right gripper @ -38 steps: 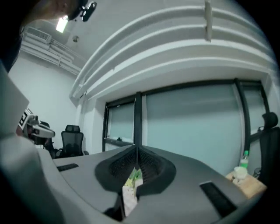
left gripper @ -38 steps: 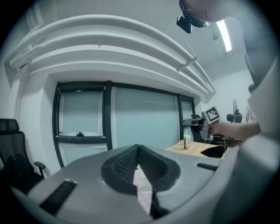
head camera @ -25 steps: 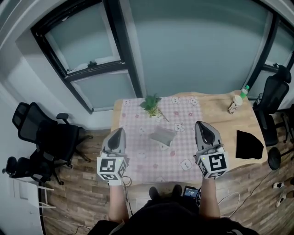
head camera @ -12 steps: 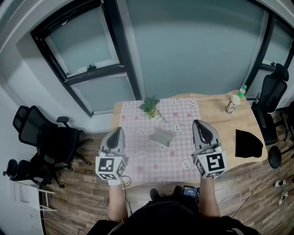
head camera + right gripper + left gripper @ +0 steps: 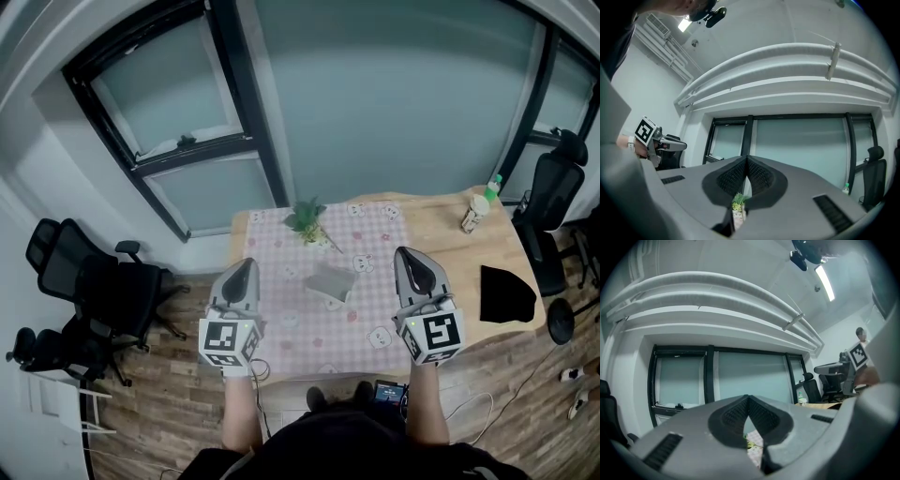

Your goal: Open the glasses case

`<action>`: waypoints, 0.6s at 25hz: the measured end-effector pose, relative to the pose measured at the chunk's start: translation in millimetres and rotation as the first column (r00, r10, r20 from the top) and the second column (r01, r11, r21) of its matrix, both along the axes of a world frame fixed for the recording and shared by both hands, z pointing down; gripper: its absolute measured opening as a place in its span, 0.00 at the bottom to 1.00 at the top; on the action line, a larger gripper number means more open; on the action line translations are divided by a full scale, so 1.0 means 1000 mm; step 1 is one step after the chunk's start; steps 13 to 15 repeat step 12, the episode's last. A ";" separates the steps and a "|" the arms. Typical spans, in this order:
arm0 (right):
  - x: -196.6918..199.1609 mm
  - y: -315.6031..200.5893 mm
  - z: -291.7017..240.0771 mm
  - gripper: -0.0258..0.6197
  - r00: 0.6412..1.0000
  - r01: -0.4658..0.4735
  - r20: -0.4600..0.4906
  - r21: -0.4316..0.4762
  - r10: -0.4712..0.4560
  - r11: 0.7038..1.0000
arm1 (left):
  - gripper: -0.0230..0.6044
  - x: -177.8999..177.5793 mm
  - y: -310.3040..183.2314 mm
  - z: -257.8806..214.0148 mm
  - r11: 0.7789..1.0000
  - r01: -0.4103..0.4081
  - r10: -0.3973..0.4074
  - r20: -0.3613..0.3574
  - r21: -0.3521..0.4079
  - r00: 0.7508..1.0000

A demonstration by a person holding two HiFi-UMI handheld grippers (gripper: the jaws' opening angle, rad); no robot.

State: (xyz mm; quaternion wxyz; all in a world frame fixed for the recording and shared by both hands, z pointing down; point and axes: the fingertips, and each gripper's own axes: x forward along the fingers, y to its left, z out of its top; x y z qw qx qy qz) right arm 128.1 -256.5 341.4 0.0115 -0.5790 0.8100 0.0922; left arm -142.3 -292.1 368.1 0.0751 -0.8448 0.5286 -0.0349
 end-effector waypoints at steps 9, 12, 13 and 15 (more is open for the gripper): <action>0.000 -0.003 -0.002 0.07 1.000 0.003 -0.001 0.010 -0.003 1.000 | 0.03 0.000 -0.002 -0.007 1.000 0.006 -0.007 0.008 0.027 1.000; 0.002 -0.003 -0.004 0.07 1.000 0.002 -0.005 0.012 -0.002 1.000 | 0.03 0.003 -0.003 -0.010 1.000 0.001 -0.002 0.011 0.031 1.000; 0.002 -0.003 -0.004 0.07 1.000 0.002 -0.005 0.012 -0.002 1.000 | 0.03 0.003 -0.003 -0.010 1.000 0.001 -0.002 0.011 0.031 1.000; 0.002 -0.003 -0.004 0.07 1.000 0.002 -0.005 0.012 -0.002 1.000 | 0.03 0.003 -0.003 -0.010 1.000 0.001 -0.002 0.011 0.031 1.000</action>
